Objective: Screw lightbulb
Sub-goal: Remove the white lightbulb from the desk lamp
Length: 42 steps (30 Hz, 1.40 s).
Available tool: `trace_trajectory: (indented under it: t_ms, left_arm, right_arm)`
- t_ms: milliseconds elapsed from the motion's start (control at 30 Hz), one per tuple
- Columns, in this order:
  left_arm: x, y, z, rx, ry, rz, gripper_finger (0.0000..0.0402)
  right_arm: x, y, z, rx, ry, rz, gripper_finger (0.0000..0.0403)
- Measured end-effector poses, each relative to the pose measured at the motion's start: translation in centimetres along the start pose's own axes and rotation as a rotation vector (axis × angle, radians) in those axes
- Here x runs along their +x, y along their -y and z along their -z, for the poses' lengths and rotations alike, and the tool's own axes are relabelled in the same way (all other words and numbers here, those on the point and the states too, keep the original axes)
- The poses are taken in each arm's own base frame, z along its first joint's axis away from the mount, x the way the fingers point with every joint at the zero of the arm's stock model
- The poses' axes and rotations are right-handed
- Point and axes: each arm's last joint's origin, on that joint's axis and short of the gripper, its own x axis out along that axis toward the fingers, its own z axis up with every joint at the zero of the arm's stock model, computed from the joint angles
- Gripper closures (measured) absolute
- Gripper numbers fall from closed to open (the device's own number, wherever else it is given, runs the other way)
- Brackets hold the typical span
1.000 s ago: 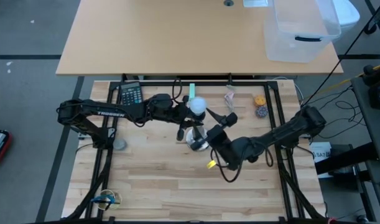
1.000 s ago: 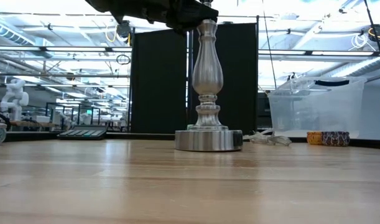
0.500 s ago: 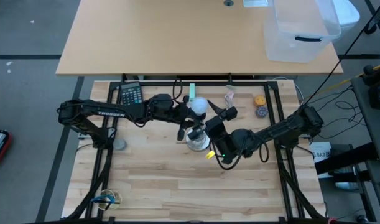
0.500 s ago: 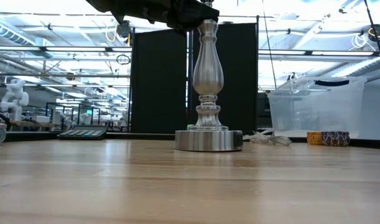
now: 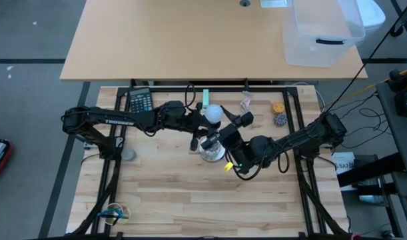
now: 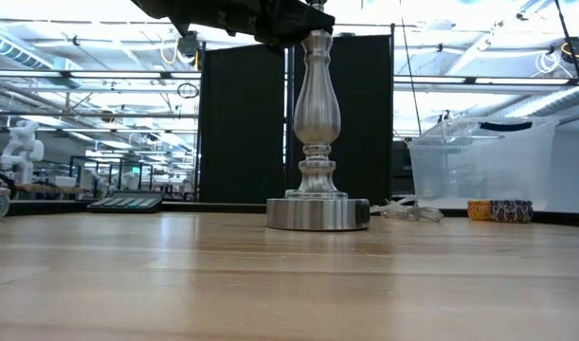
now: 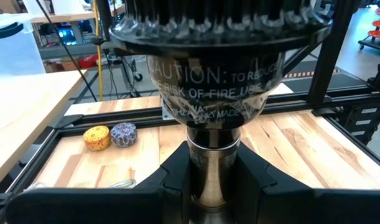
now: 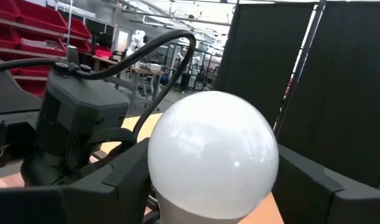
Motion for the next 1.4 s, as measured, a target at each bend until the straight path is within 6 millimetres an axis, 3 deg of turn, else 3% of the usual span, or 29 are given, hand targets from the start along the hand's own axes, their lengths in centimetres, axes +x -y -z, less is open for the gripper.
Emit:
trace_trajectory:
  t_ms: [433, 633, 1000, 1400]
  left_arm:
    - [0.0, 0.2, 0.0, 0.049, 0.006, 0.072, 0.0328]
    - [0.0, 0.4, 0.2, 0.070, 0.007, 0.146, 0.0328]
    - [-0.1, 0.4, 0.3, 0.055, -0.002, 0.166, 0.0328]
    - [-0.1, 0.1, 0.2, 0.036, 0.005, 0.172, 0.0328]
  right_arm:
    - [-1.5, -0.3, -0.4, -0.217, 0.050, -0.107, 0.0151]
    - [-1.4, 0.3, -0.5, -0.350, 0.087, -0.255, 0.0149]
    - [1.2, 3.8, -0.9, -0.451, 0.086, -0.478, 0.0147]
    - [2.5, 8.7, -1.6, -0.502, 0.076, -0.717, 0.0146]
